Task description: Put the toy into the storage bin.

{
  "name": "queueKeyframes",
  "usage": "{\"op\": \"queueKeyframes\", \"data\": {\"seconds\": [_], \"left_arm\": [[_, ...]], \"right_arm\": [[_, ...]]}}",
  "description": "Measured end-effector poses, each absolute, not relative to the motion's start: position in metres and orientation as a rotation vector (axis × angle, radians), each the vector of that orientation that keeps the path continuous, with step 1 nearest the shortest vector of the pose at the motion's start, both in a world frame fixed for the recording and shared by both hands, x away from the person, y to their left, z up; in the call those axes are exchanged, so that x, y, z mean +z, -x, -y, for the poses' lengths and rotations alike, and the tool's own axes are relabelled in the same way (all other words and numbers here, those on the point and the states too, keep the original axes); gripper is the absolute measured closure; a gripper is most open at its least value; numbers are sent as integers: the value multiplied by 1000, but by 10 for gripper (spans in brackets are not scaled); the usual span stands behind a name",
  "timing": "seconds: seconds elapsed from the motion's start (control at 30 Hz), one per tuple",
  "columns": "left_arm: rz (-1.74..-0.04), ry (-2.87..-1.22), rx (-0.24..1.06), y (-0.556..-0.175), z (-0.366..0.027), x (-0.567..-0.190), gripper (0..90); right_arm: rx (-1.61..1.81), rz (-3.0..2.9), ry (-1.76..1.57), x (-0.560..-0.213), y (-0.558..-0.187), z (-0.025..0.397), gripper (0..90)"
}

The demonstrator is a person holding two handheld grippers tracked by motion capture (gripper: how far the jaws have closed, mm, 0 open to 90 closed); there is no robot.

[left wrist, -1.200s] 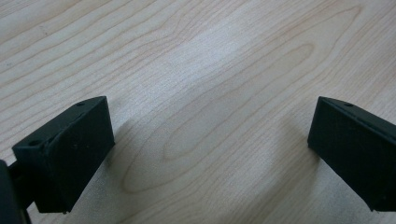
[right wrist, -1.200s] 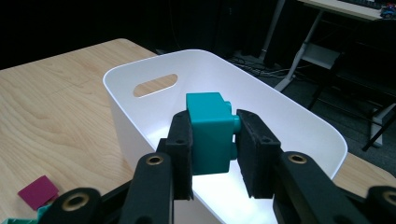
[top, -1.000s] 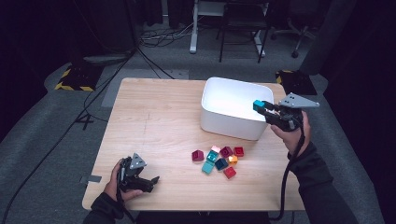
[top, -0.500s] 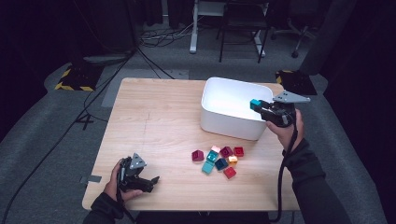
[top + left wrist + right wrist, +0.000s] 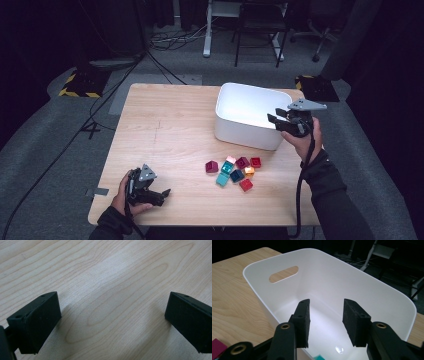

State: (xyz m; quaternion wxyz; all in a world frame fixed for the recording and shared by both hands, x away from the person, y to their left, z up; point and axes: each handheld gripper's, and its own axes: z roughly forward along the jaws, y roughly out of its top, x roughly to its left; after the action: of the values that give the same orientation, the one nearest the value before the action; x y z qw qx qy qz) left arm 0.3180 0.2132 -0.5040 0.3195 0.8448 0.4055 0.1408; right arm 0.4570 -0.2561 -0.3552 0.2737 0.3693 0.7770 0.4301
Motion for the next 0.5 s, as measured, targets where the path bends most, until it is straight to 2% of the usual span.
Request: {"op": "queueKeyframes", "data": {"seconds": [0.13, 0.27, 0.5], "left_arm": [[-1066, -2221, 370, -318, -213, -504, 6], [-1066, -2221, 370, -318, -213, -504, 6], [-1068, -2220, 371, -318, -213, -504, 6]], "right_arm": [[1185, -2093, -974, -355, -452, 258, 569], [1170, -2079, -975, -351, -444, 261, 508], [1200, -2036, -917, -341, -416, 271, 486]]}}
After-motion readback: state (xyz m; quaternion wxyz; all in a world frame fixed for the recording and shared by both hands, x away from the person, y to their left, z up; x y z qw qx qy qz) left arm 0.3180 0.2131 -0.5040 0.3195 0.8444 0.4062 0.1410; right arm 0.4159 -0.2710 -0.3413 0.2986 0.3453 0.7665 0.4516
